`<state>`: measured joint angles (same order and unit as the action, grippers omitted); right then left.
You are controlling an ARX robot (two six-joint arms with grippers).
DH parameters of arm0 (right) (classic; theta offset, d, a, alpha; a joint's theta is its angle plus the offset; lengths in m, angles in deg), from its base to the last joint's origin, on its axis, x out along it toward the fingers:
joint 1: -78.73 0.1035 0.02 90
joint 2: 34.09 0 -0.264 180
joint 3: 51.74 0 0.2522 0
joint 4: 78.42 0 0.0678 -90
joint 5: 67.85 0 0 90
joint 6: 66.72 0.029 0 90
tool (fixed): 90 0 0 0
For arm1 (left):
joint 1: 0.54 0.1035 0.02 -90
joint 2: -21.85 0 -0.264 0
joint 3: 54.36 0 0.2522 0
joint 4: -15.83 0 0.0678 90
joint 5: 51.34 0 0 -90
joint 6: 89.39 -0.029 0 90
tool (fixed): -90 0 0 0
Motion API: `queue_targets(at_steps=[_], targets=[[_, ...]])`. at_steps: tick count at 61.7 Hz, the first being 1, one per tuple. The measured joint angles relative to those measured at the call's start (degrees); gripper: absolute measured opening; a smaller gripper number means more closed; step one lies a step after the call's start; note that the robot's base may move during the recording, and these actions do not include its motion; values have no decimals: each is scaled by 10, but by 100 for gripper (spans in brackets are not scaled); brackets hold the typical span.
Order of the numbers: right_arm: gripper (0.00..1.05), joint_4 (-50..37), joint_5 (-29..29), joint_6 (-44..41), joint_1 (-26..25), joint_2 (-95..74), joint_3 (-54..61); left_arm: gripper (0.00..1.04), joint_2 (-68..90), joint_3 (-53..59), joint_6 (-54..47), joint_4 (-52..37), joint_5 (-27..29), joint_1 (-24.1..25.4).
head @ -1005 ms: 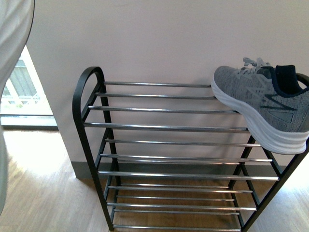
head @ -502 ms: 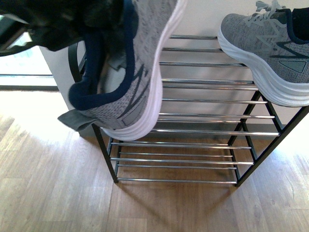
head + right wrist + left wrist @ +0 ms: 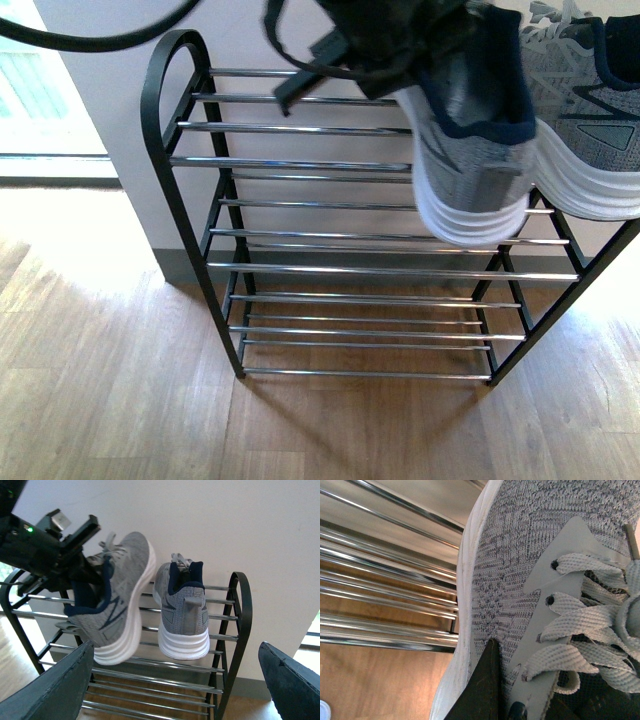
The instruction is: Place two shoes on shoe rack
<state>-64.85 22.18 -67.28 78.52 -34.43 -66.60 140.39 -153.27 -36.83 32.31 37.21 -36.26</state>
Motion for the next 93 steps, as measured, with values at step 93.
queue_targets(at_steps=[93], targets=[[95, 0, 0, 0, 0, 0, 0, 2, 159, -280, -73, 234, 54, 3]])
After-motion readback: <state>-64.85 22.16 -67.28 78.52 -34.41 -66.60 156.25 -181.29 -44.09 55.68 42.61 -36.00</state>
